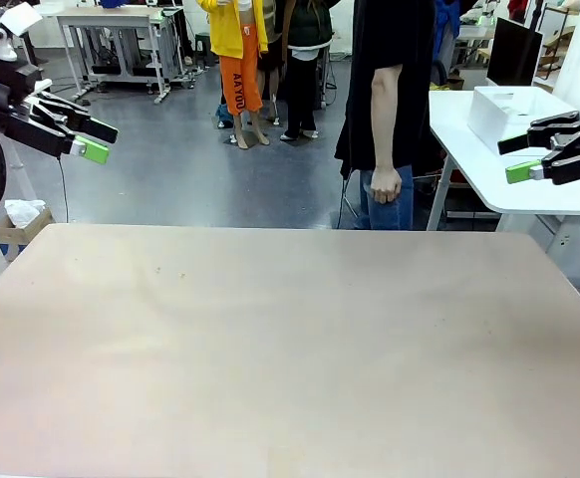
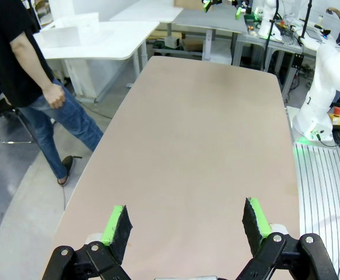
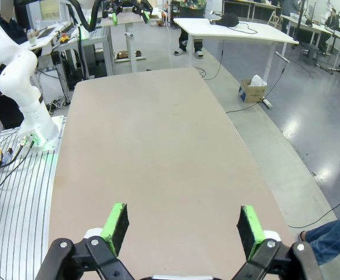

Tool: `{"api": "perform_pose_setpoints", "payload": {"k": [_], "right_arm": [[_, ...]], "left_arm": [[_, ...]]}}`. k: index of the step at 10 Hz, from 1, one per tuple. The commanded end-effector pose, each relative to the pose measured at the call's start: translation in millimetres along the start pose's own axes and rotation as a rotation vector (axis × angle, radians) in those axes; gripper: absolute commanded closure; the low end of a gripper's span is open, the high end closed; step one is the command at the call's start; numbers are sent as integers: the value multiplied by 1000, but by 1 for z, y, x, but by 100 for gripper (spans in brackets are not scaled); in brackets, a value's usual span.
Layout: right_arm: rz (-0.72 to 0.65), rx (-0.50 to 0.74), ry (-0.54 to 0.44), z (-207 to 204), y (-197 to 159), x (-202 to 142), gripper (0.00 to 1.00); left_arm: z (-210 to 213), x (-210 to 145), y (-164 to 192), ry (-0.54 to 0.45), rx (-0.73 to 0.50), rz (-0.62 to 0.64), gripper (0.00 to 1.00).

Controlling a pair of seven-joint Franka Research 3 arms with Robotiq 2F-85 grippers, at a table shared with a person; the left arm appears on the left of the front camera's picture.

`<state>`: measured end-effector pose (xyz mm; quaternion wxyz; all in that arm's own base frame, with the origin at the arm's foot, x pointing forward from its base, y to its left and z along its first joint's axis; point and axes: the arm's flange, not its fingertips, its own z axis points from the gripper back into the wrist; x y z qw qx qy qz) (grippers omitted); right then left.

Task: Stack the cups and store them in the basket.
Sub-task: Place the stack of Reusable plastic cups into the Pantry Basket.

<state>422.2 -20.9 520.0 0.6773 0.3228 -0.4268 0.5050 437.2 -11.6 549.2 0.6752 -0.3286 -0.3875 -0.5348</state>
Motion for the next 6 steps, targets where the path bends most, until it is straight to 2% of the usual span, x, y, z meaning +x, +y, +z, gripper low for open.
{"api": "perform_pose_setpoints", "payload": {"k": [1,6], "right_arm": [[-11,-4,-16,-1,0,5,0],[-11,-4,-16,-1,0,5,0]], "left_arm": [[0,3,0,-4,9,12,0],[0,3,0,-4,9,12,0]]}}
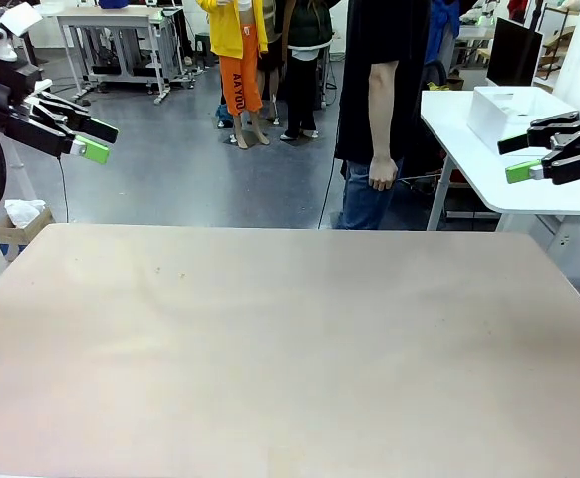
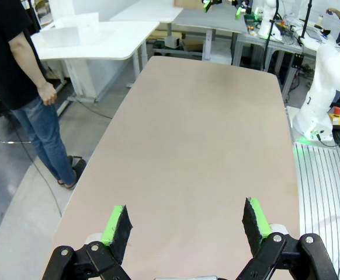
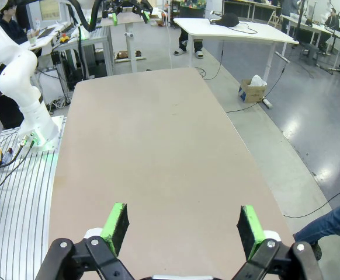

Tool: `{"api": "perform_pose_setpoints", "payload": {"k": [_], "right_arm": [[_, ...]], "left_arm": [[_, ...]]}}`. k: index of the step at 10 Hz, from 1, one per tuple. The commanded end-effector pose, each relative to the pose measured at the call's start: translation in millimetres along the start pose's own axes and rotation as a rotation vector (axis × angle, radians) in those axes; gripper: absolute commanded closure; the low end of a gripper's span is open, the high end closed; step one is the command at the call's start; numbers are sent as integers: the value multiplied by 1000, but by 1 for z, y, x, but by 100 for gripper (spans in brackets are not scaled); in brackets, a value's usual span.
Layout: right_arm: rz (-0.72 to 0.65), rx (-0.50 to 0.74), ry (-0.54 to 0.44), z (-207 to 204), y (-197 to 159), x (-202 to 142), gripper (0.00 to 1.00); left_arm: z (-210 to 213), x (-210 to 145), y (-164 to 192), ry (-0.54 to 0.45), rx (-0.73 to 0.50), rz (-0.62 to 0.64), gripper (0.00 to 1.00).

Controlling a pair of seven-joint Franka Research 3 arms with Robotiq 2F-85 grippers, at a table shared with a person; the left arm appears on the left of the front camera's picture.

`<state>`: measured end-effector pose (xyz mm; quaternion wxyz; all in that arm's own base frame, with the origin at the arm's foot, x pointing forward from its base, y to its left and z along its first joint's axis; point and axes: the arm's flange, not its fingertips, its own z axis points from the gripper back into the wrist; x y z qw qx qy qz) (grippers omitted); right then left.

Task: Stack the cups and store them in the basket.
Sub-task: Place the stack of Reusable plastic cups into the Pantry Basket.

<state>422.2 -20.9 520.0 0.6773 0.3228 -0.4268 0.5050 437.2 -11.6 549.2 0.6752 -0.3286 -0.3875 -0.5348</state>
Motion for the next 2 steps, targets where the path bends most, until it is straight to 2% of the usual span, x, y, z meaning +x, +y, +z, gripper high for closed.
{"api": "perform_pose_setpoints", "payload": {"k": [1,2], "right_arm": [[-11,-4,-16,-1,0,5,0],[-11,-4,-16,-1,0,5,0]], "left_arm": [[0,3,0,-4,9,12,0],[0,3,0,-4,9,12,0]]}}
